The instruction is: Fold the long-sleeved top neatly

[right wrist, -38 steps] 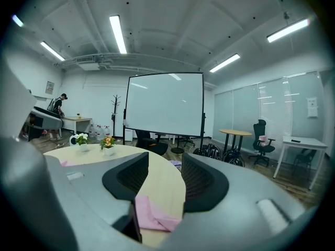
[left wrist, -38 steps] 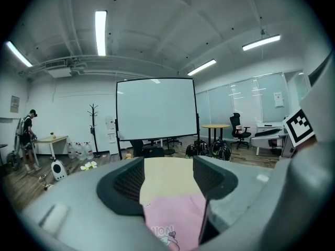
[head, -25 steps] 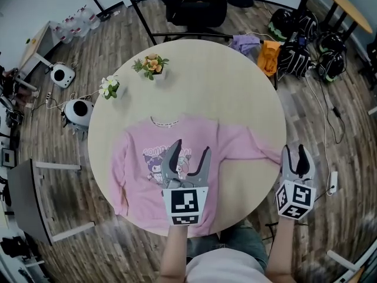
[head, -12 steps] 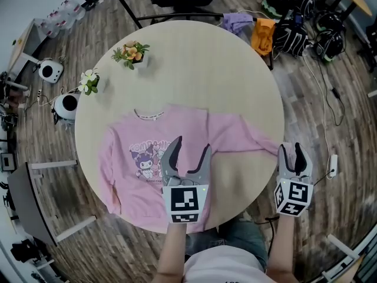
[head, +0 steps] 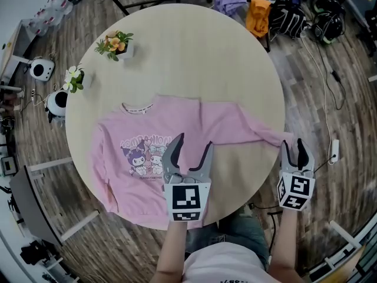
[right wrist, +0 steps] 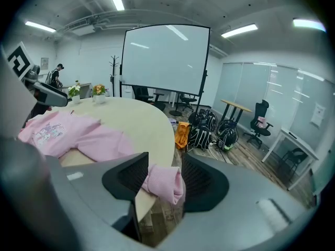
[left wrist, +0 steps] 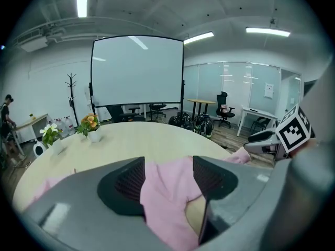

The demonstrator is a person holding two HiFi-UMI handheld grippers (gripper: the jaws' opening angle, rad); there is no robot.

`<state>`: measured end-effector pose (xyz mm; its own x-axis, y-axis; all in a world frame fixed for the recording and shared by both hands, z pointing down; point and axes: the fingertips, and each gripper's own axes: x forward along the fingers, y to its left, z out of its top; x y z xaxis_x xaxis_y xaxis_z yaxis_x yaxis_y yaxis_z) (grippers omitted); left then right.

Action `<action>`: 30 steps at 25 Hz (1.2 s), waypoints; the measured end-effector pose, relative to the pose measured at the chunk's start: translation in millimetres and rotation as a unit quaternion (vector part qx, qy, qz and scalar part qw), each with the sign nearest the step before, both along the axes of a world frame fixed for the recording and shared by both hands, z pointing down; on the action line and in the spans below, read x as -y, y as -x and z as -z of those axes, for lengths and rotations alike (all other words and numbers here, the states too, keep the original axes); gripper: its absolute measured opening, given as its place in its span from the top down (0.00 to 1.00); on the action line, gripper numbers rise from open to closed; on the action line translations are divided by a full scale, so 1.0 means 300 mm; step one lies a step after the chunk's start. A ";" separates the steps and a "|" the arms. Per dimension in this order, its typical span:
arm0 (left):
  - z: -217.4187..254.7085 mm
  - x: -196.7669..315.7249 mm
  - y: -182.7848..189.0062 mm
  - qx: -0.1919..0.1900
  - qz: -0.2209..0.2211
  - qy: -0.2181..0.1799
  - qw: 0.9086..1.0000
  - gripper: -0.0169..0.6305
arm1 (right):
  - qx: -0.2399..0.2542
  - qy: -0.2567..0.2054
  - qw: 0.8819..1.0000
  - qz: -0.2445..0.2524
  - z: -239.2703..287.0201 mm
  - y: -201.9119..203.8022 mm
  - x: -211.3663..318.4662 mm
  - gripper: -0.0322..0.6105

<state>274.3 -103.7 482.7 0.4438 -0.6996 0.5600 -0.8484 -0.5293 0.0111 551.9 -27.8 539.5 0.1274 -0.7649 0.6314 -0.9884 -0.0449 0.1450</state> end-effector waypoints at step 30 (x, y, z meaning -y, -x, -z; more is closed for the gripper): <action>-0.038 -0.022 -0.012 0.016 0.012 0.015 1.000 0.54 | 0.026 0.003 1.000 -0.003 -0.056 -0.056 0.037 0.90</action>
